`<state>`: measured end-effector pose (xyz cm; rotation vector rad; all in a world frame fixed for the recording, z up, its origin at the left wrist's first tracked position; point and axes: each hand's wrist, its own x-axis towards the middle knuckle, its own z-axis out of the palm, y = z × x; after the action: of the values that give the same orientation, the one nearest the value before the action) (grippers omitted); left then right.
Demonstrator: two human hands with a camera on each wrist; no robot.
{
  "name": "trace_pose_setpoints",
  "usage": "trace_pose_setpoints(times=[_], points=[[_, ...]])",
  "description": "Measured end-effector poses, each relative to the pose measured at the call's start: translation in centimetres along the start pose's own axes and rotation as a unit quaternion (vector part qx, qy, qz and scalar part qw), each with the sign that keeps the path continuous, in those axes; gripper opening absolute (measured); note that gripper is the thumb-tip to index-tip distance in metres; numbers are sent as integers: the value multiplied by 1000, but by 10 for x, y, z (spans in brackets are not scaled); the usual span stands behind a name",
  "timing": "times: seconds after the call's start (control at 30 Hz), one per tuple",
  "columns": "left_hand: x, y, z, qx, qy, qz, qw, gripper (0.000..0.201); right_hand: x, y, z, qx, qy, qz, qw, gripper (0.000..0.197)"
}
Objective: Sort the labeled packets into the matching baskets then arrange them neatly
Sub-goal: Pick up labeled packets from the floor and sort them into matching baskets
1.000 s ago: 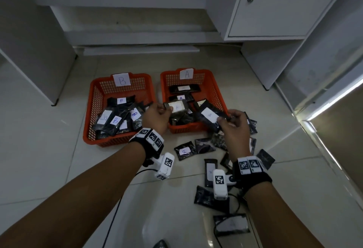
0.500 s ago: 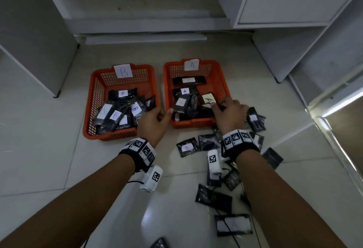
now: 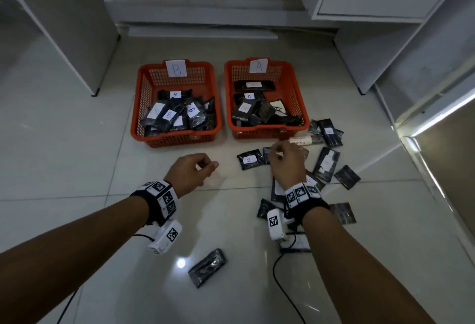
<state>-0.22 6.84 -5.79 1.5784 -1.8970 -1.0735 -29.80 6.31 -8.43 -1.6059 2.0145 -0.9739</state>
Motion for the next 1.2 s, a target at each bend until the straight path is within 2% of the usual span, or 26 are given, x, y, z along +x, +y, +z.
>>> trace_pose_setpoints(times=[0.1,0.2,0.43,0.6,0.67,0.73,0.8,0.93,1.03,1.1,1.2], points=[[-29,-4,2,15,-36,-10,999,30,-31,4,11,-13,-74,-14,997,5],[-54,0,3,31,-70,-10,997,32,-54,6,17,-20,-122,3,992,7],[-106,12,18,126,-161,11,979,43,-73,-9,12,26,-117,-3,993,6],[-122,23,37,169,-219,-38,960,59,-73,-8,10,60,-115,-3,992,8],[-124,25,45,191,-257,-45,946,69,-72,-3,9,68,-115,-3,991,9],[-127,24,52,235,-310,-42,920,79,-73,4,5,58,-113,-6,992,10],[-126,22,58,269,-339,-28,901,80,-73,11,-1,46,-117,3,992,10],[-115,16,64,271,-322,-10,907,55,-68,23,-13,26,-131,31,991,7],[-104,15,65,263,-313,-9,913,50,-68,31,-25,-7,-167,25,986,12],[-96,15,63,240,-284,-7,929,47,-71,33,-32,-59,-234,5,970,27],[-80,14,54,164,-204,-28,965,41,-80,32,-35,-212,-341,-36,915,65]])
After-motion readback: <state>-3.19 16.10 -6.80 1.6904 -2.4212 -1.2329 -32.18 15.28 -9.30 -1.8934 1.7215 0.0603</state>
